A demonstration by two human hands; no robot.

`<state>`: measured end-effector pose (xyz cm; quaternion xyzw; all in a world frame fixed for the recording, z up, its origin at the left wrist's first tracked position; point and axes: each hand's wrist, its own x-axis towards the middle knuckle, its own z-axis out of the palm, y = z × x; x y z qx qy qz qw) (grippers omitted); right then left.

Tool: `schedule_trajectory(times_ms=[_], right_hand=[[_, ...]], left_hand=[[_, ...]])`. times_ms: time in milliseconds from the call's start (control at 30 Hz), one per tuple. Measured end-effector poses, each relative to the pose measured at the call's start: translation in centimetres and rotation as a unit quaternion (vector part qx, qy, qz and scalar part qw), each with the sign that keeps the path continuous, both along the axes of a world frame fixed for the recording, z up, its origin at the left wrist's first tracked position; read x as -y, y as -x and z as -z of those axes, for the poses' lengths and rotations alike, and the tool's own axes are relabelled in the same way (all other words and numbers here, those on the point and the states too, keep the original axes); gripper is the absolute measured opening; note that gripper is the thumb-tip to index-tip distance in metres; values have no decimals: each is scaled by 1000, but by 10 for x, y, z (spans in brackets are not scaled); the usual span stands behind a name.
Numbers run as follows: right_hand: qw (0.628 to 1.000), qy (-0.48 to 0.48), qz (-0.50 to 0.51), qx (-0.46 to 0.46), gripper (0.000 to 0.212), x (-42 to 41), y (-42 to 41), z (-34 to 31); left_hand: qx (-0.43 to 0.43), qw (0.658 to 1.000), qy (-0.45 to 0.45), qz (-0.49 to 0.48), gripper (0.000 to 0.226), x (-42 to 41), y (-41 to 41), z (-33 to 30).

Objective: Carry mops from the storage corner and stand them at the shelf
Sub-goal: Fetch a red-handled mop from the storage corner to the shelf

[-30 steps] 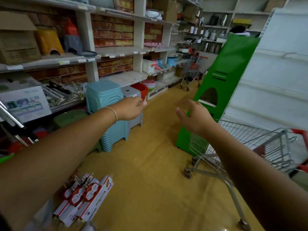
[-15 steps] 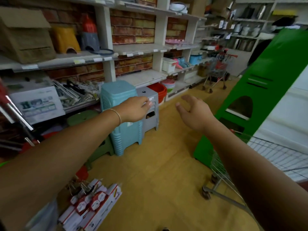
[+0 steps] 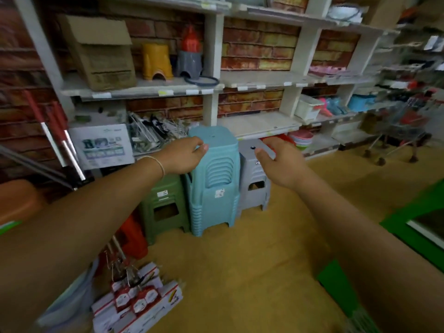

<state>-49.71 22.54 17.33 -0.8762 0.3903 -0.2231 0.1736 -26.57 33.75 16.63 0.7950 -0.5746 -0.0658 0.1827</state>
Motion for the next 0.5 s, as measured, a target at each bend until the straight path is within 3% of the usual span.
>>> schedule_trajectory(times_ms=[133,500], right_hand=[[999,-7,-47,-18,55,23,-42,7],[979,23,-175,-100,63,44,-202,32]], left_hand=[[-6,1000,-3,-30,39,6,-21,6],[3,989,-11,-146,47,-14,-142,31]])
